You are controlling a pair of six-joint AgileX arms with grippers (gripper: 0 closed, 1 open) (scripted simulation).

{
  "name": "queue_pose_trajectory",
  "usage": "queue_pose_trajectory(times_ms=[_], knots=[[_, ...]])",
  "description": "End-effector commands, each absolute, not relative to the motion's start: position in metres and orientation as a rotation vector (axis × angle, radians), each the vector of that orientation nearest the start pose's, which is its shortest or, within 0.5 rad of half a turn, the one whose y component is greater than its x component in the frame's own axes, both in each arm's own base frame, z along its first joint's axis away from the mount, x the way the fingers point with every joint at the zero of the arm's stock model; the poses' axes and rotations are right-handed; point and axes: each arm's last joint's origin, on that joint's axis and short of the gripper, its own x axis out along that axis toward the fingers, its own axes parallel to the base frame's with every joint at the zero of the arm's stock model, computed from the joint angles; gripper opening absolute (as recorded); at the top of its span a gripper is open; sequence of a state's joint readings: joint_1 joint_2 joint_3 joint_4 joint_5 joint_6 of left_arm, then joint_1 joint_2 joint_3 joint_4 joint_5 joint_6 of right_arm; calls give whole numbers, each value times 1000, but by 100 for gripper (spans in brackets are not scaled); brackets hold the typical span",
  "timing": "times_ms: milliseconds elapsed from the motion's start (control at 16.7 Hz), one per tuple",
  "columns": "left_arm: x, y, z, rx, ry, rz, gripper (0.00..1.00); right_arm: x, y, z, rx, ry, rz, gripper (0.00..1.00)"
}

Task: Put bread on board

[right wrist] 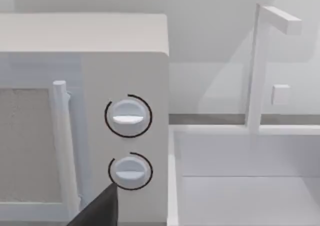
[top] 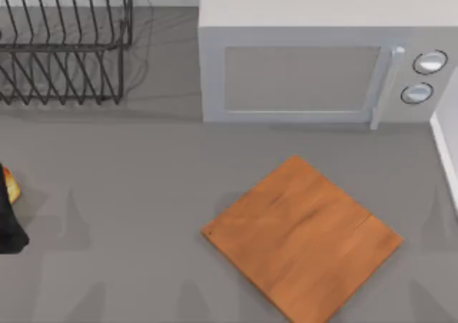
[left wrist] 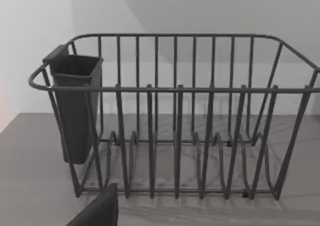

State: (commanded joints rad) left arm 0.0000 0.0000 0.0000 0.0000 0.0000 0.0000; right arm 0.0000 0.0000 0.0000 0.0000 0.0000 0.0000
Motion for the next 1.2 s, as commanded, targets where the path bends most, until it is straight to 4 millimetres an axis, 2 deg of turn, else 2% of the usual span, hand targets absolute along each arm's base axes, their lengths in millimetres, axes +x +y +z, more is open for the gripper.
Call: queue_pose_trajectory(times_ms=[240, 420, 600, 720, 900, 1200], knots=[[106, -1, 166, 12, 23, 5, 100, 106, -1, 160, 0, 0, 0, 100], [109, 1, 186, 55, 122, 16, 100, 106, -1, 160, 0, 0, 0, 100], [123, 4, 212, 117, 305, 18, 100, 106, -1, 160, 0, 0, 0, 100], [142, 7, 226, 160, 472, 8, 100, 106, -1, 160, 0, 0, 0, 100], [184, 13, 236, 217, 764, -31, 100, 106, -1, 160, 0, 0, 0, 100], [260, 30, 223, 274, 1201, -142, 100, 106, -1, 160, 0, 0, 0, 100]])
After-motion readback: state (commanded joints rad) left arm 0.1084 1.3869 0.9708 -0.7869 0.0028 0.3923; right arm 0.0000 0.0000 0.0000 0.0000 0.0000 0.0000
